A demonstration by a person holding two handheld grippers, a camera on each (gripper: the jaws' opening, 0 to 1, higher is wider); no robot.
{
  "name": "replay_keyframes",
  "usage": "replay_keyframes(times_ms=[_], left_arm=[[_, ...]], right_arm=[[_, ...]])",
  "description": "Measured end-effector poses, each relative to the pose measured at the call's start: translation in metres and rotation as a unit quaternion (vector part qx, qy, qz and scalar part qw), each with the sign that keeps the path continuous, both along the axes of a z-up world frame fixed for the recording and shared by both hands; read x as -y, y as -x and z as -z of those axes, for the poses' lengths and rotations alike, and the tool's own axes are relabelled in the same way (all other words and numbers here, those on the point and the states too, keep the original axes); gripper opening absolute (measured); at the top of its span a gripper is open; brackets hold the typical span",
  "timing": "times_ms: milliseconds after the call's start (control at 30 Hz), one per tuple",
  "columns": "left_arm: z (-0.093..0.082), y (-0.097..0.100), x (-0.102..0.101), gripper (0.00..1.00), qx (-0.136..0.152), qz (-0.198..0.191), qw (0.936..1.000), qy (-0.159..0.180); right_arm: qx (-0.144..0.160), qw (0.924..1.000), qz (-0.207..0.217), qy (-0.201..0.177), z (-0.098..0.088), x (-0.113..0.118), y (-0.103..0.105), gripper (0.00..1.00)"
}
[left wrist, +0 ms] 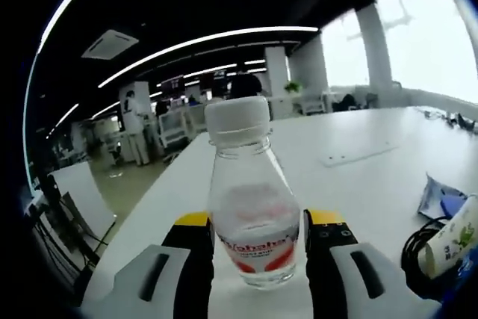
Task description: Arrange the tabletop items into an orderly group along one side of the table until the central work area is clear of visible clutter.
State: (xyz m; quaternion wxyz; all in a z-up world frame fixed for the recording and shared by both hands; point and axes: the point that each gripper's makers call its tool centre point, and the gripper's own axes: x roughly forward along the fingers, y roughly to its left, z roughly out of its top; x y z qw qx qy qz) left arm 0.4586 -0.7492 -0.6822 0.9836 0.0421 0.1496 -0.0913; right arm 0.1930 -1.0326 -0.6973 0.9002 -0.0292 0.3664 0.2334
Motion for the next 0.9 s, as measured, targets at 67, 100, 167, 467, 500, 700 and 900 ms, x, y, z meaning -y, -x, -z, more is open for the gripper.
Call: replay_keyframes(times_ms=[67, 100, 167, 467, 500, 700, 900], left_arm=[[0.003, -0.001, -0.006, 0.59, -0.004, -0.006, 1.0000, 0.002], [0.003, 0.001, -0.007, 0.61, 0.001, -0.005, 1.0000, 0.002], [0.001, 0.003, -0.007, 0.65, 0.003, 0.000, 1.0000, 0.000], [-0.006, 0.013, -0.007, 0.89, 0.001, 0.032, 0.9995, -0.005], [-0.006, 0.014, -0.007, 0.90, -0.001, 0.034, 0.9994, -0.006], [-0.009, 0.022, -0.006, 1.00, 0.000, 0.047, 0.9989, 0.003], [-0.017, 0.032, 0.003, 1.00, 0.014, 0.077, 0.9964, -0.031]], right_arm=[[0.003, 1.0000, -0.002, -0.002, -0.002, -0.001, -0.002, 0.86], [0.005, 1.0000, -0.003, -0.003, -0.003, -0.003, -0.003, 0.86], [0.006, 0.9999, -0.010, -0.005, -0.005, -0.006, -0.005, 0.86], [0.020, 0.9992, -0.031, -0.015, -0.015, -0.019, -0.013, 0.86], [0.022, 0.9990, -0.036, -0.015, -0.015, -0.021, -0.014, 0.86], [0.038, 0.9980, -0.048, -0.019, -0.021, -0.025, -0.023, 0.84], [0.053, 0.9966, -0.054, -0.032, -0.028, -0.032, -0.032, 0.82]])
